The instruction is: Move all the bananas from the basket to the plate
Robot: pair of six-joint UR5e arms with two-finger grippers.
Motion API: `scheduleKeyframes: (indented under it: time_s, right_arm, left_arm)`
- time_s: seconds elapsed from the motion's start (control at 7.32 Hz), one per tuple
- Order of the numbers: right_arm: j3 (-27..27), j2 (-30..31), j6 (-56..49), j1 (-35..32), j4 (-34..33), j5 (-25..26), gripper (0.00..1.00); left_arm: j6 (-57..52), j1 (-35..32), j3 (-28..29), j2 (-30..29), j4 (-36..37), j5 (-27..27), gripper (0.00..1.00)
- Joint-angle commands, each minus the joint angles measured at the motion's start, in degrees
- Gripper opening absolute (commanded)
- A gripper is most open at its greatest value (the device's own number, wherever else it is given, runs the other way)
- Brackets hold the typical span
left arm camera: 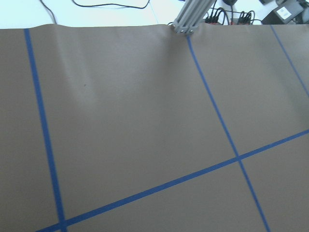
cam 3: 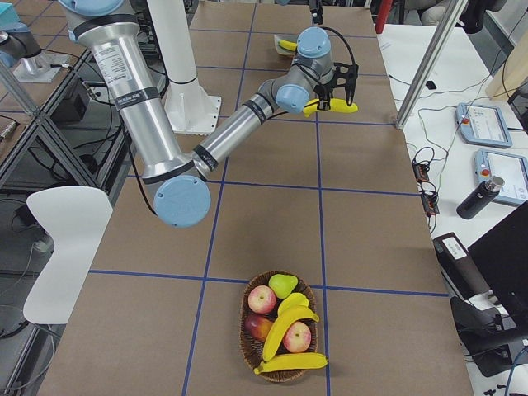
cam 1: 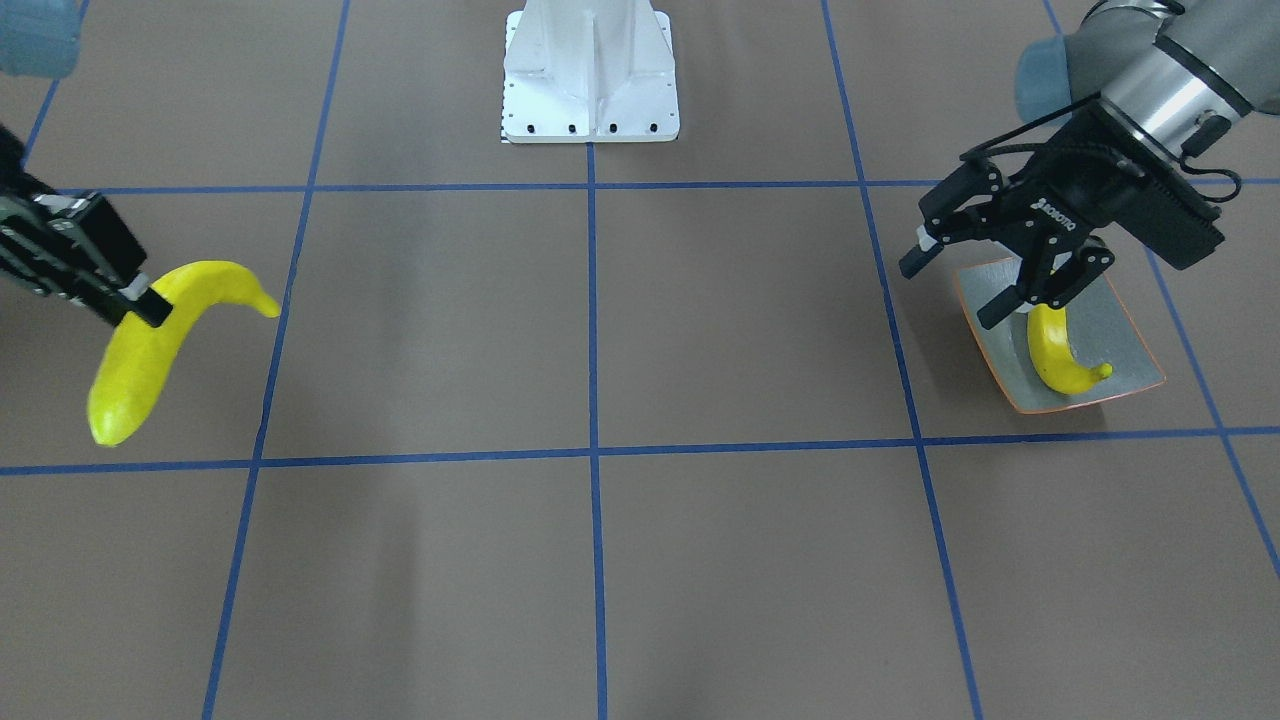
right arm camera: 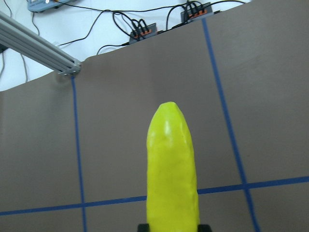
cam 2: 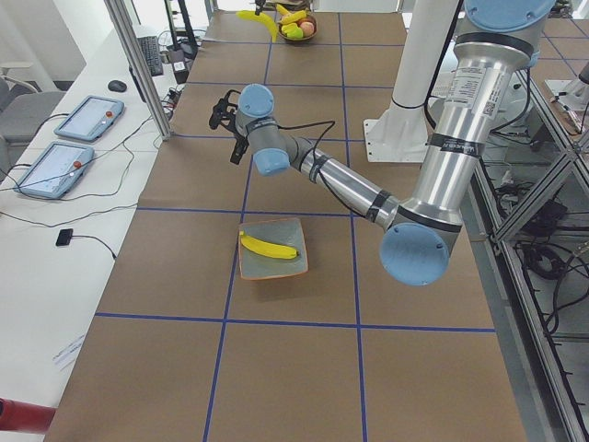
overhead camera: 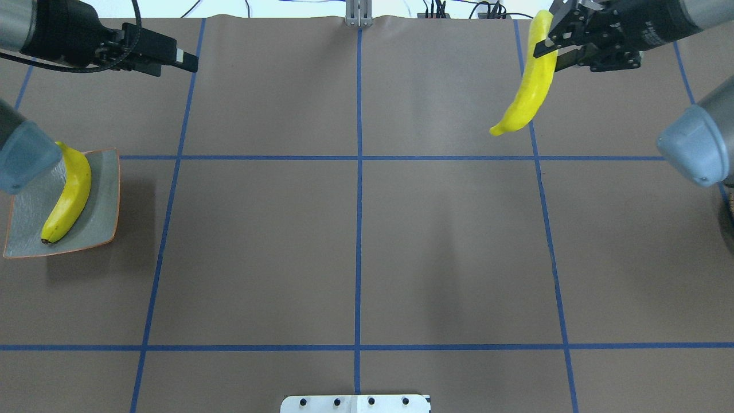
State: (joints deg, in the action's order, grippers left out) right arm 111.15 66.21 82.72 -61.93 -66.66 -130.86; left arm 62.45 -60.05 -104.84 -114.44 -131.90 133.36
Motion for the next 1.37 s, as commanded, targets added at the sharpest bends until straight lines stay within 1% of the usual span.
scheduleKeyframes:
  time_s: [0.0, 0.14, 0.27, 0.41, 0.55, 0.68, 0.82, 0.96, 1.09, 1.23]
  right_arm:
    - [-0.14, -4.31, 8.86, 9.41, 5.74, 6.99, 0.00]
    - [0.03, -6.42, 9.30, 12.42, 6.19, 8.59, 0.00]
    - [0.73, -7.57, 10.18, 14.01, 6.19, 8.61, 0.00]
    - [0.82, -7.76, 10.01, 14.12, 6.19, 7.74, 0.00]
    - [0.82, -8.98, 9.66, 14.29, 5.93, 6.86, 0.00]
    - [0.82, -10.03, 9.66, 14.29, 5.76, 4.33, 0.00]
    - [1.00, -10.39, 9.74, 14.55, 5.84, 3.43, 0.00]
    - [1.00, -10.48, 9.75, 15.60, 5.84, 3.51, 0.00]
    - [1.09, -10.83, 10.18, 16.83, 5.84, 3.86, 0.00]
    - [1.09, -11.44, 10.45, 17.54, 5.84, 4.12, 0.00]
  left_arm:
    - [5.05, 4.92, -0.71, -3.32, -3.80, -0.29, 1.00]
    - [5.05, 6.94, -0.80, -5.17, -3.81, -0.29, 1.00]
    - [4.70, 8.79, -0.80, -6.14, -5.20, -0.20, 1.00]
    - [4.61, 10.46, -0.72, -6.15, -8.08, -0.03, 1.00]
    - [4.18, 12.04, -0.89, -6.15, -8.98, 0.15, 1.00]
    - [1.91, 14.67, -0.89, -6.06, -10.82, 0.15, 1.00]
    - [0.76, 16.44, -0.89, -6.15, -11.36, 0.15, 1.00]
    - [0.48, 17.93, -1.15, -6.24, -11.97, 0.15, 1.00]
    - [0.39, 19.78, -1.07, -6.15, -14.42, 0.15, 1.00]
    - [0.39, 20.58, -1.15, -6.24, -14.79, 0.15, 1.00]
